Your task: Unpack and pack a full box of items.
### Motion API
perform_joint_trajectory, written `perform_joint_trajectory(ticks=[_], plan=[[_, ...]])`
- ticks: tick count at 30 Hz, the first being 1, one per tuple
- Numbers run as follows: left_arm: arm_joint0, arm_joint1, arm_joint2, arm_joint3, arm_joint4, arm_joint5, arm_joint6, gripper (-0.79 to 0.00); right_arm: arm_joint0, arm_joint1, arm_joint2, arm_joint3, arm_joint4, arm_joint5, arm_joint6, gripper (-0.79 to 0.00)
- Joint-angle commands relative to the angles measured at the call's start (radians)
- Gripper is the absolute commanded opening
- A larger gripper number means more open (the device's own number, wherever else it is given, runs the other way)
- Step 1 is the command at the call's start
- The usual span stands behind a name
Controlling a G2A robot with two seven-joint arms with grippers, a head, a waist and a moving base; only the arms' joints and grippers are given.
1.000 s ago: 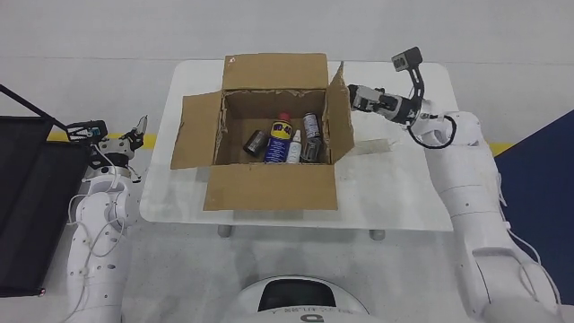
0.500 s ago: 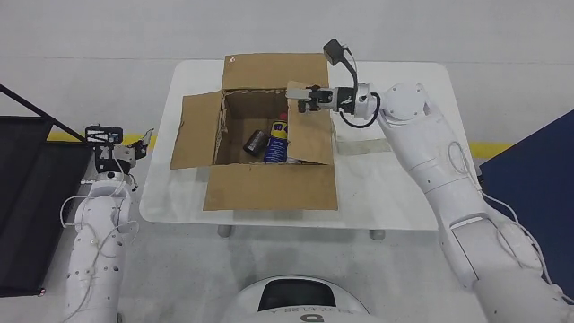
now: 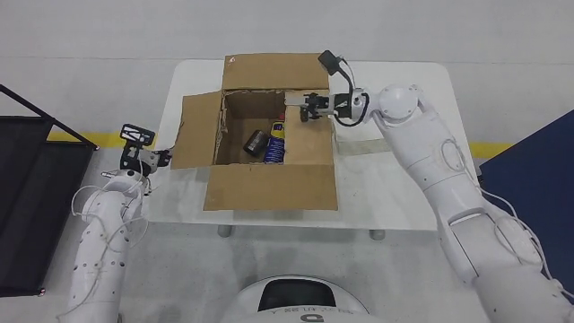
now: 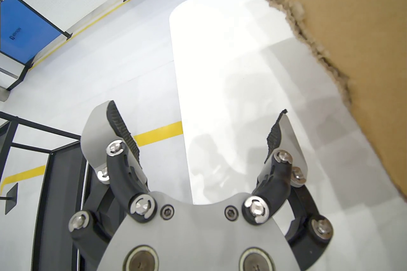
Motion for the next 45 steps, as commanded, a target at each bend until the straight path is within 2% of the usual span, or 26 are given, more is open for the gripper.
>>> perform_joint_trajectory(ticks=[1, 5, 9, 11, 15, 17, 20, 23, 27, 33, 38, 45], plan=[[0.001, 0.0, 0.0, -0.008, -0.021, -0.007, 0.0, 0.0, -0.001, 0.001, 0.001, -0.006, 0.001, -0.007, -0.001, 0.0], [0.011, -0.001, -0.01, -0.04, -0.11, -0.046, -0.009, 0.0, -0.022, 0.013, 0.035, -0.05, 0.008, -0.077, -0.025, 0.0], [0.034, 0.0, -0.035, -0.117, -0.247, -0.106, -0.036, 0.0, -0.07, 0.033, 0.088, -0.111, 0.006, -0.125, -0.049, 0.0], [0.053, 0.002, -0.055, -0.19, -0.269, -0.118, -0.037, 0.0, -0.096, 0.043, 0.114, -0.141, 0.01, -0.135, -0.061, 0.0], [0.134, 0.005, -0.067, -0.36, -0.276, -0.153, 0.01, 0.0, -0.149, 0.059, 0.165, -0.177, 0.049, -0.163, -0.067, 0.0], [0.164, 0.005, -0.066, -0.433, -0.267, -0.144, 0.016, 0.0, -0.173, 0.066, 0.187, -0.192, 0.074, -0.187, -0.06, 0.0], [0.177, 0.003, -0.031, -0.497, -0.229, -0.109, 0.003, 0.0, -0.206, 0.078, 0.222, -0.211, 0.083, -0.215, -0.068, 0.0], [0.157, 0.0, 0.044, -0.494, -0.142, -0.066, -0.011, 0.0, -0.246, 0.09, 0.263, -0.239, 0.089, -0.257, -0.087, 0.0], [0.132, -0.005, 0.148, -0.443, -0.058, -0.036, -0.018, 0.0, -0.318, 0.108, 0.318, -0.293, 0.081, -0.313, -0.107, 0.0], [0.094, -0.014, 0.233, -0.382, 0.005, 0.05, -0.041, 0.0, -0.423, 0.131, 0.384, -0.378, 0.084, -0.342, -0.108, 0.0], [0.099, -0.016, 0.25, -0.403, -0.001, 0.075, -0.051, 0.0, -0.457, 0.14, 0.407, -0.413, 0.111, -0.366, -0.08, 0.0], [0.123, -0.017, 0.222, -0.482, -0.067, 0.125, -0.079, 0.0, -0.457, 0.14, 0.407, -0.413, 0.111, -0.366, -0.08, 0.0]])
